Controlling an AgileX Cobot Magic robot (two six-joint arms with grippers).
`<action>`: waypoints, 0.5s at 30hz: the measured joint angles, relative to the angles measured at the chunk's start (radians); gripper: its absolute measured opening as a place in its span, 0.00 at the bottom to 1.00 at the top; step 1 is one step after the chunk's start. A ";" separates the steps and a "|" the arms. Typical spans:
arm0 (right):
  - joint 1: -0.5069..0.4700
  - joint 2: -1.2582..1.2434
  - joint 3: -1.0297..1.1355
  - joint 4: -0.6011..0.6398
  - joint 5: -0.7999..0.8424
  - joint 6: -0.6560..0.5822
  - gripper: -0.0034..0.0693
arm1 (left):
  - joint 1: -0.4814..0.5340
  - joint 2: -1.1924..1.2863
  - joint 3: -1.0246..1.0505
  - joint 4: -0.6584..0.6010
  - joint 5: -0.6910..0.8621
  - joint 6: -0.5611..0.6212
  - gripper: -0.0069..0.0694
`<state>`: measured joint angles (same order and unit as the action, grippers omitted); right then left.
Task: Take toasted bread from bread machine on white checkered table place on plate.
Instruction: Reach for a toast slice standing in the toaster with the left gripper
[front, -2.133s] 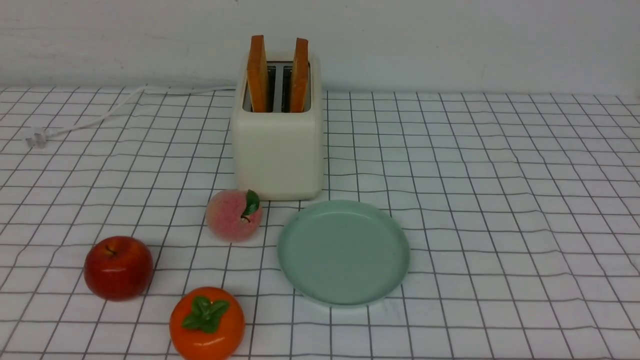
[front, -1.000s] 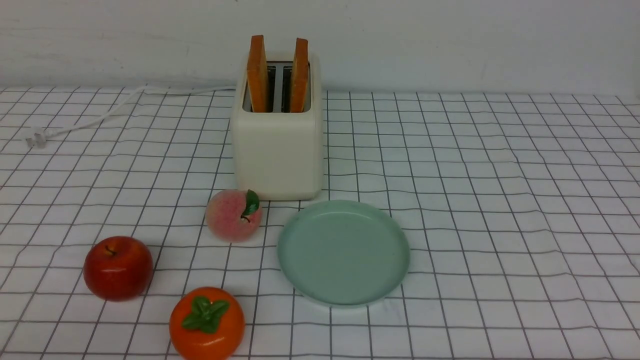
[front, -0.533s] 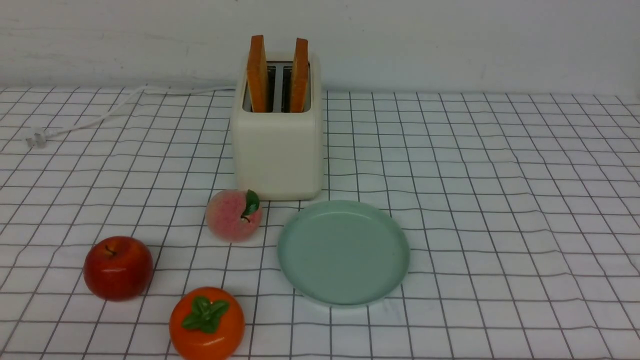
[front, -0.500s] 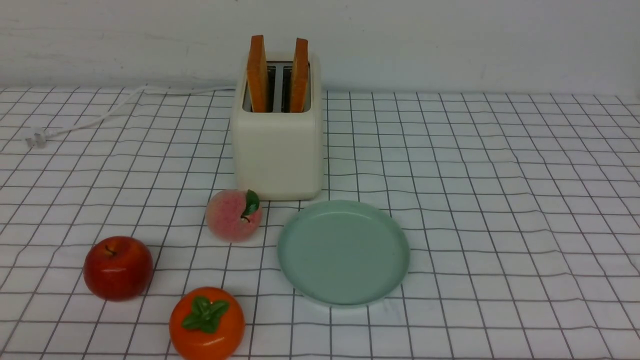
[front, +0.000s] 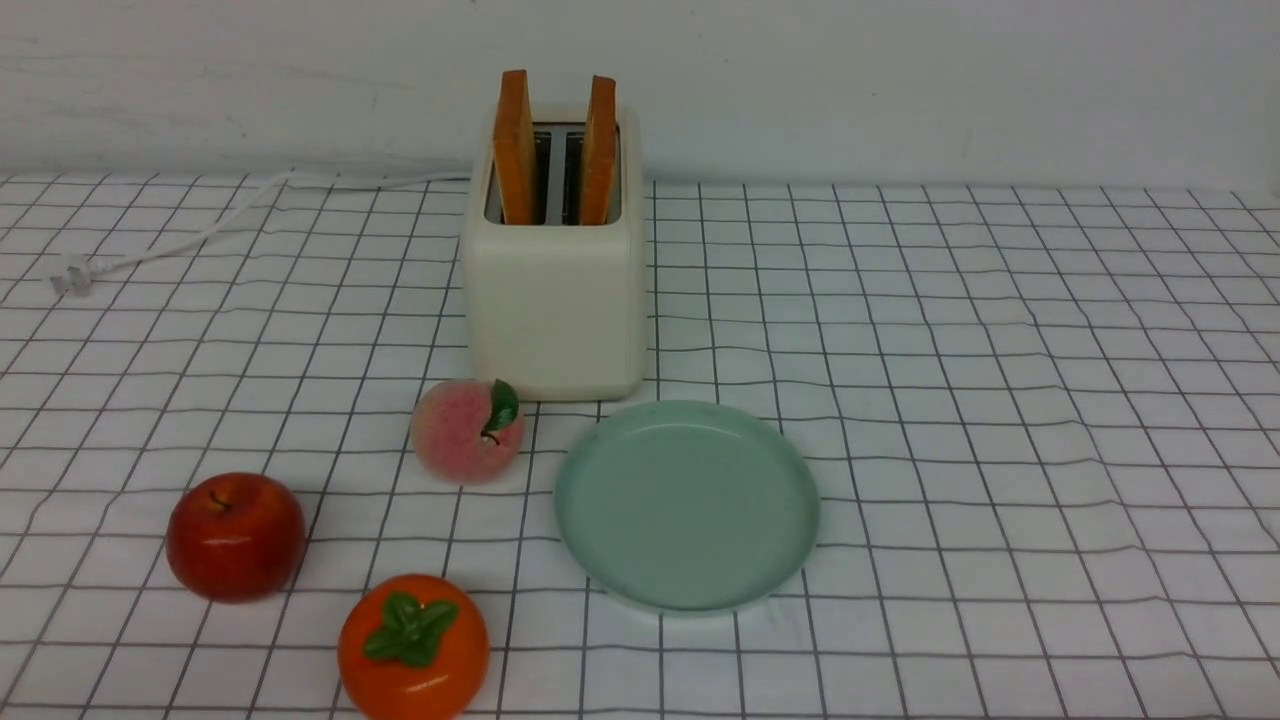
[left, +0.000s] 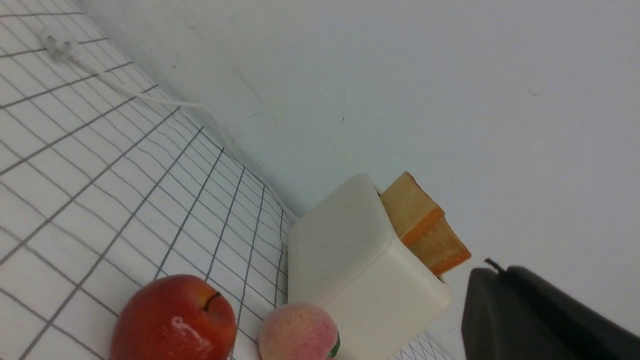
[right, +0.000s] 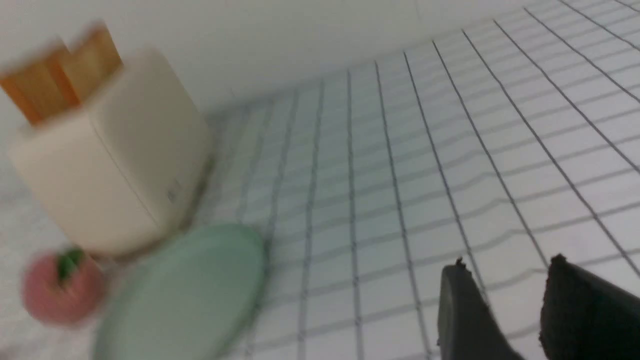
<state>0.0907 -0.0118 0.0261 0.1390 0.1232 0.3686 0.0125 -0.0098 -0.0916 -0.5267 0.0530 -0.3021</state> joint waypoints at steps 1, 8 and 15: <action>0.000 0.000 0.000 0.015 -0.021 0.019 0.38 | 0.000 0.000 -0.015 0.009 0.012 0.007 0.07; 0.002 0.022 -0.052 0.055 -0.095 0.136 0.31 | 0.000 0.150 -0.143 0.044 0.116 0.108 0.07; 0.135 0.304 -0.426 -0.080 0.258 0.027 0.11 | 0.000 0.473 -0.388 0.045 0.308 0.282 0.07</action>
<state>0.2256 0.2924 -0.4002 0.0594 0.3812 0.3956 0.0125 0.4632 -0.4798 -0.4816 0.3611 -0.0201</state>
